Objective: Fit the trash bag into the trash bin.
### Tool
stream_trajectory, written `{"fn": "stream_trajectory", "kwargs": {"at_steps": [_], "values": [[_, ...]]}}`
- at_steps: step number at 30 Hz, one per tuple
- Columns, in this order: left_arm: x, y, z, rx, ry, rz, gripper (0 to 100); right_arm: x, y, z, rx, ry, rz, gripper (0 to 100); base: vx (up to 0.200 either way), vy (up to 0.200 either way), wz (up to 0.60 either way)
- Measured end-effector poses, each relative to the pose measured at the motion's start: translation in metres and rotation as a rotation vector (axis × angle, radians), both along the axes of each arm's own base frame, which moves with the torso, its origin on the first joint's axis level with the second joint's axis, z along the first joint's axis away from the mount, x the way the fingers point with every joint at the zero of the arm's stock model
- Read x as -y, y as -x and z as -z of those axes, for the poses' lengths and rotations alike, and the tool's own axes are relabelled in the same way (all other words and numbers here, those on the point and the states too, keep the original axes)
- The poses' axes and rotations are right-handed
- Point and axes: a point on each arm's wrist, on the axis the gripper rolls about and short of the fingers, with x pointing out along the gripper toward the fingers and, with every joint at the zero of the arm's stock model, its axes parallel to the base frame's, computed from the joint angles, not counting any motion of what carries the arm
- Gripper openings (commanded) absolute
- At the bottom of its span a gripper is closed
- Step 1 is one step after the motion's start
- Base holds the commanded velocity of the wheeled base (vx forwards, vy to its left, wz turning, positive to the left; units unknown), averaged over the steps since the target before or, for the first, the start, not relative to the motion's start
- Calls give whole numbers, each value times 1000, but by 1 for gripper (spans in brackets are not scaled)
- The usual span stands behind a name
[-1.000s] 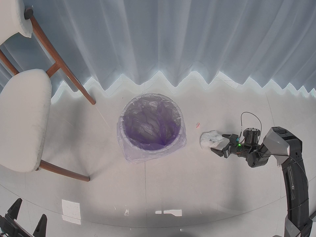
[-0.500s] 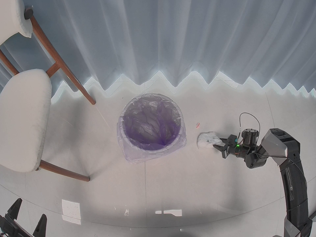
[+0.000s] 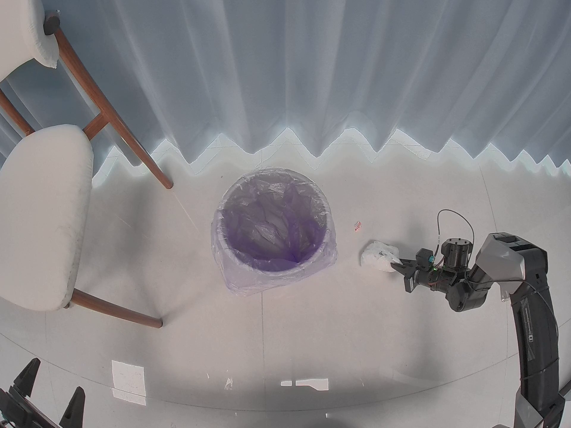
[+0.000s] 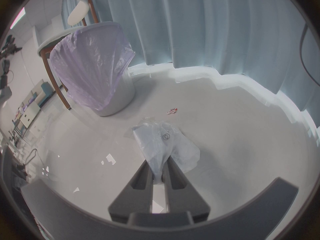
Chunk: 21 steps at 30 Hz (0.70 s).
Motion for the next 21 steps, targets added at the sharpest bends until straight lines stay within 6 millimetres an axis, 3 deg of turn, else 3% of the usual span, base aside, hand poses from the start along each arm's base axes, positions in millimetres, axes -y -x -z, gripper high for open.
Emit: {"fn": "stream_trajectory", "kwargs": {"at_steps": [10,21], "values": [[0,0,0,-1,1,0,100,-8,61,-40,-106,-142,62,0,0,0,0],[0,0,0,-1,4,3,100,-27,166,-81,-217,-292,159,0,0,0,0]]}}
